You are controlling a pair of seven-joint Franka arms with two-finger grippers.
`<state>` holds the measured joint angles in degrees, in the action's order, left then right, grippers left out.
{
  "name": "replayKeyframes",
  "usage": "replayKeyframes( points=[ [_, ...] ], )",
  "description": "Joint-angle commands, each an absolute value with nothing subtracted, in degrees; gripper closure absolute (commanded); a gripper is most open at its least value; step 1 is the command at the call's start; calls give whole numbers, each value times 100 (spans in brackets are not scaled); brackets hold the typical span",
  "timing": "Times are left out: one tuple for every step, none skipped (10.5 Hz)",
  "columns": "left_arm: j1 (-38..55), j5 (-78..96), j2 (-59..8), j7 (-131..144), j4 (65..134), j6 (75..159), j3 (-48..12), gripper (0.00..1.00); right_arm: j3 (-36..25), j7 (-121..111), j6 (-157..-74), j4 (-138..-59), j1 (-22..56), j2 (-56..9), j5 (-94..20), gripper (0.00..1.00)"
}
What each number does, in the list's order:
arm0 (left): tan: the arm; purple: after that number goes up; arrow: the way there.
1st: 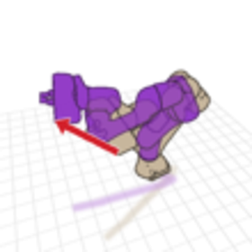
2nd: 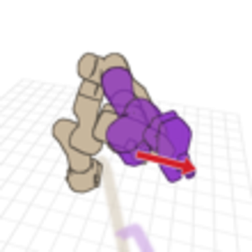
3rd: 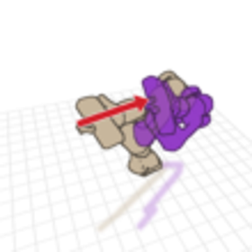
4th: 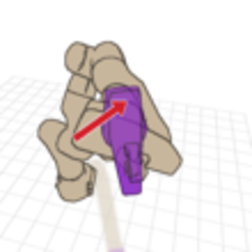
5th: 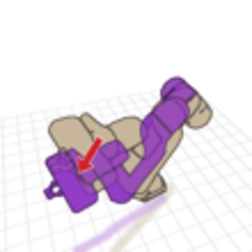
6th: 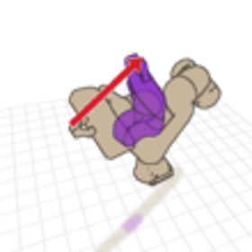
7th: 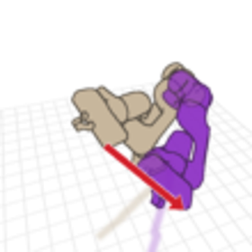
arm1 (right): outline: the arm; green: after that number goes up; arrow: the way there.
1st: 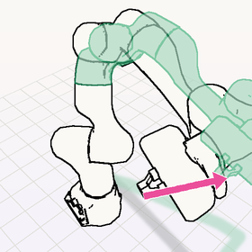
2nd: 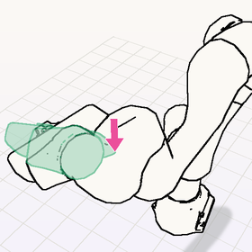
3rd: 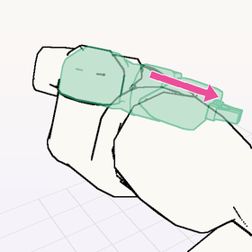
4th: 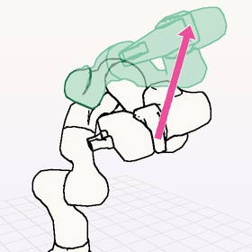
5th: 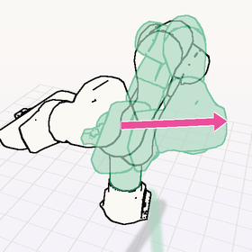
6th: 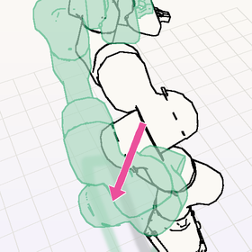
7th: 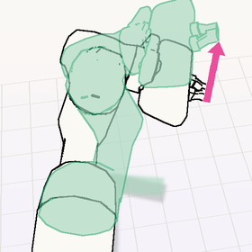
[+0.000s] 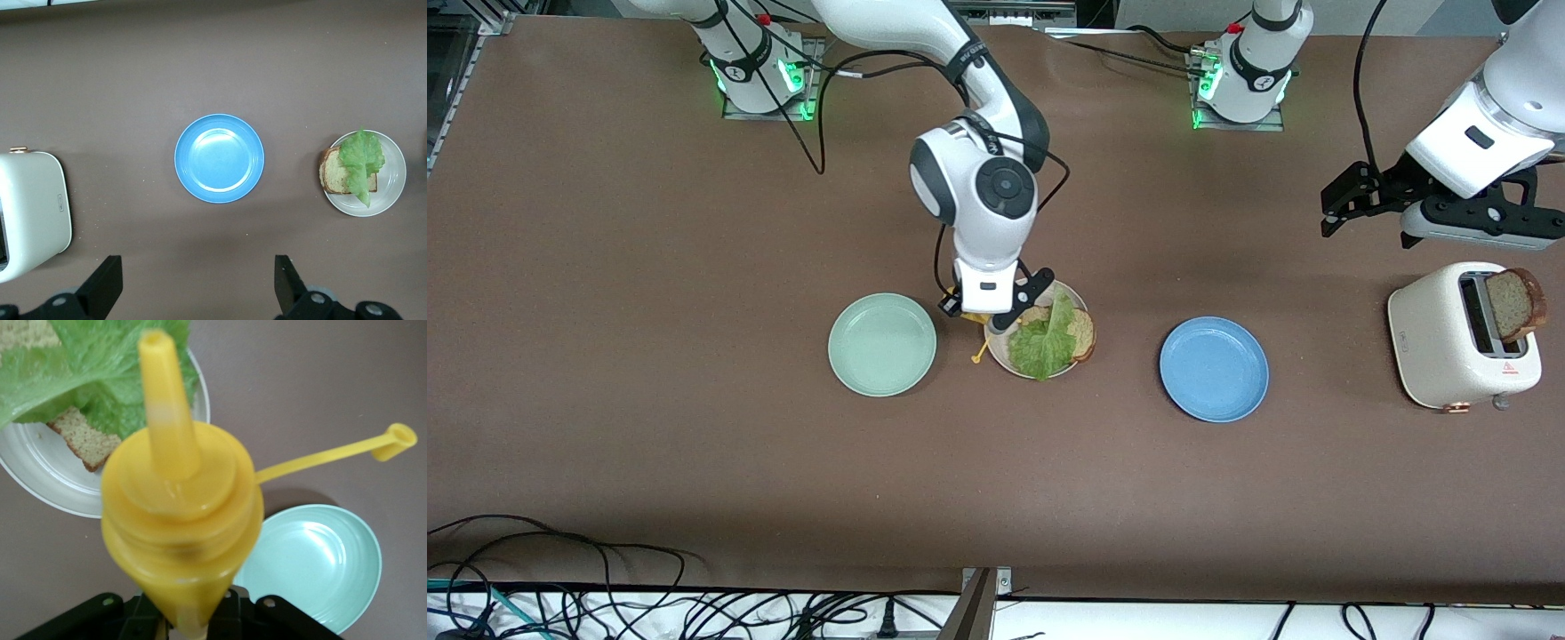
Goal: Make sandwich on beige plate with both arms
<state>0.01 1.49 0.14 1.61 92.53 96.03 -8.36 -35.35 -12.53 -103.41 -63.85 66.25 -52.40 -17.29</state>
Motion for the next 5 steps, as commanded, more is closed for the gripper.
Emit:
replayKeyframes(
  points=[
    [-26, 281, 26, 132, 9185, 9519, -835, 0, -3726, -1134, -10020, -5845, 6653, -5712, -1670, 100],
    [-26, 281, 18, 132, 9185, 9519, -835, 0, -3744, -1134, -9959, -5836, 6732, -5826, -1661, 100],
    [-26, 281, 26, 141, 9193, 9519, -835, 0, -3796, -1151, -9810, -5740, 6759, -5949, -1652, 100],
    [-18, 281, 26, 158, 9185, 9519, -835, 0, -3814, -1169, -9722, -5635, 6776, -6072, -1652, 100],
    [-18, 281, 18, 167, 9185, 9519, -844, 0, -3823, -1178, -9703, -5599, 6794, -6152, -1644, 100]
  ],
)
